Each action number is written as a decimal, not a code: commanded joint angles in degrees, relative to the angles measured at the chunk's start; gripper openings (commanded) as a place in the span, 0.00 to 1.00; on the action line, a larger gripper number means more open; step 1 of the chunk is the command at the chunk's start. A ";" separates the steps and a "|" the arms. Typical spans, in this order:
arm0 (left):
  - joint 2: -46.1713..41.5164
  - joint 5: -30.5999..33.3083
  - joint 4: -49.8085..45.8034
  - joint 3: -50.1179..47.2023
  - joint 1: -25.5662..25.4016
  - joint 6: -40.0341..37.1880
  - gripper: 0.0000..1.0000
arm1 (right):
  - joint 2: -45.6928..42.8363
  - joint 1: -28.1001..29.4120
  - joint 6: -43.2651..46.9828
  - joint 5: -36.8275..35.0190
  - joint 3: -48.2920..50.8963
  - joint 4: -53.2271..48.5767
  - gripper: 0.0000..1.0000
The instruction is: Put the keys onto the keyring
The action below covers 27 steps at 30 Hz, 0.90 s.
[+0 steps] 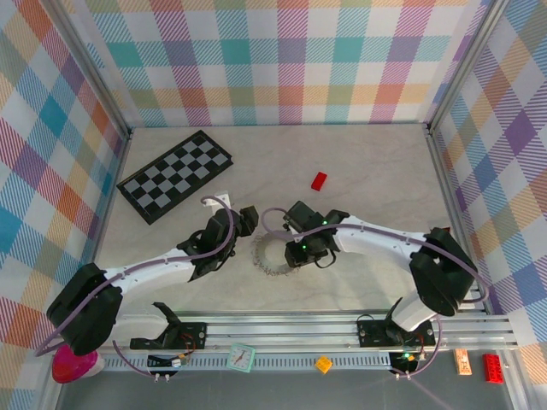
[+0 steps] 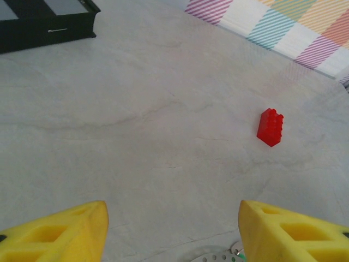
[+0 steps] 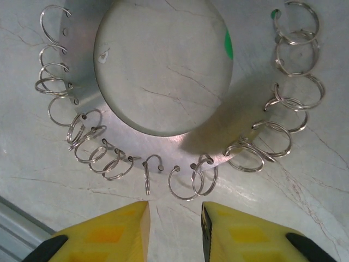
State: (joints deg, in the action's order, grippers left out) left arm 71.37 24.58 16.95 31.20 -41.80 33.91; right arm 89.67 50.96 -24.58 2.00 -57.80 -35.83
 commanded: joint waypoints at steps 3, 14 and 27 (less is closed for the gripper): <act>-3.35 3.78 0.54 -1.83 0.58 2.81 0.64 | 2.38 1.38 0.86 0.10 -3.02 -3.90 0.31; -5.36 6.06 -0.71 -3.75 0.58 4.62 0.64 | 6.20 2.21 -0.94 3.55 -3.87 -3.38 0.29; -5.68 6.10 -0.78 -4.13 0.58 4.99 0.64 | 8.03 2.29 -1.62 3.96 -4.60 -2.57 0.27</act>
State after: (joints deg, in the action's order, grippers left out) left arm 67.00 29.28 16.45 28.21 -41.80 38.17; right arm 96.71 52.93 -25.10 5.63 -61.17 -37.60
